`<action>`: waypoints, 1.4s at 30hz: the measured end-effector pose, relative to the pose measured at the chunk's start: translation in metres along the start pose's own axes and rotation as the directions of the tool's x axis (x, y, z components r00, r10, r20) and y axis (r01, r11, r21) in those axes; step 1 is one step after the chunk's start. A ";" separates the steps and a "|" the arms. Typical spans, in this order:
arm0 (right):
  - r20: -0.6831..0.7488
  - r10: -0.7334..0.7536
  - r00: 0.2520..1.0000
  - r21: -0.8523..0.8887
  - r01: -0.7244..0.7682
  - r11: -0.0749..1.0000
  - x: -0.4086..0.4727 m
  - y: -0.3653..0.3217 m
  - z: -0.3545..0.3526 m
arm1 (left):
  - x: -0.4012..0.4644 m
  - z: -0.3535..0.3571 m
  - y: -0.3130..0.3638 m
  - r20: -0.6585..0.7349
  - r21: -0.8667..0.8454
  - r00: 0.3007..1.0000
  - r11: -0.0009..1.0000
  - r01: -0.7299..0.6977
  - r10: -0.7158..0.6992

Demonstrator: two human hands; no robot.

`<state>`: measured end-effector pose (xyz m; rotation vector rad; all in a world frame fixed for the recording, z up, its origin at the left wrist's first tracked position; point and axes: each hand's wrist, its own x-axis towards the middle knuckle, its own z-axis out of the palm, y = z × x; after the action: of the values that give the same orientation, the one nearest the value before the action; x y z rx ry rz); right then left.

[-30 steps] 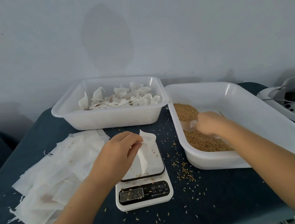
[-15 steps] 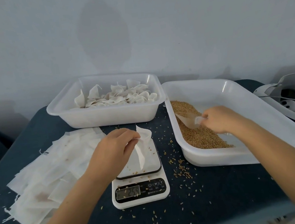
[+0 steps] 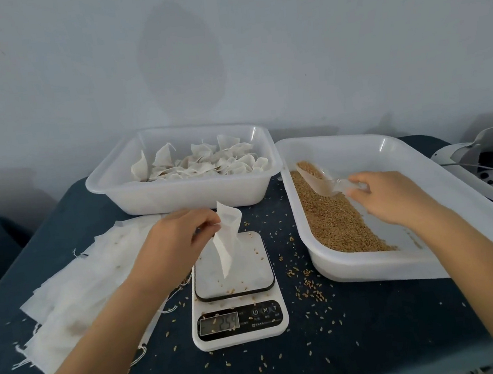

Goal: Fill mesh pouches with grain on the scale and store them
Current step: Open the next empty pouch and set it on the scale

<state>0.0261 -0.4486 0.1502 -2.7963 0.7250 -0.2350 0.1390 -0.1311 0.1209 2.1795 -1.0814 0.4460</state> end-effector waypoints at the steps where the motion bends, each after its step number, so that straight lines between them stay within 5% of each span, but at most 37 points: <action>1: -0.016 -0.025 1.000 0.032 0.026 0.999 -0.002 0.002 -0.002 | 0.003 -0.003 -0.003 0.018 0.009 0.999 0.999 -0.034 0.033; 11: 0.082 -0.396 0.915 0.329 0.351 0.877 -0.022 -0.027 -0.025 | 0.032 -0.047 -0.029 0.281 0.161 0.953 0.974 -0.159 0.109; 21: 0.214 -0.583 0.784 0.283 0.522 0.805 -0.020 -0.058 -0.019 | 0.038 -0.045 -0.036 0.540 0.267 0.830 0.907 -0.325 0.139; 42: 0.432 -0.539 0.723 -0.103 0.633 0.767 -0.003 -0.092 -0.063 | 0.031 -0.024 -0.019 0.560 0.162 0.813 0.941 -0.297 0.160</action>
<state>0.0524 -0.3815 0.2350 -3.0799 -0.2796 0.3165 0.1725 -0.1246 0.1479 2.4763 -1.6896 0.0517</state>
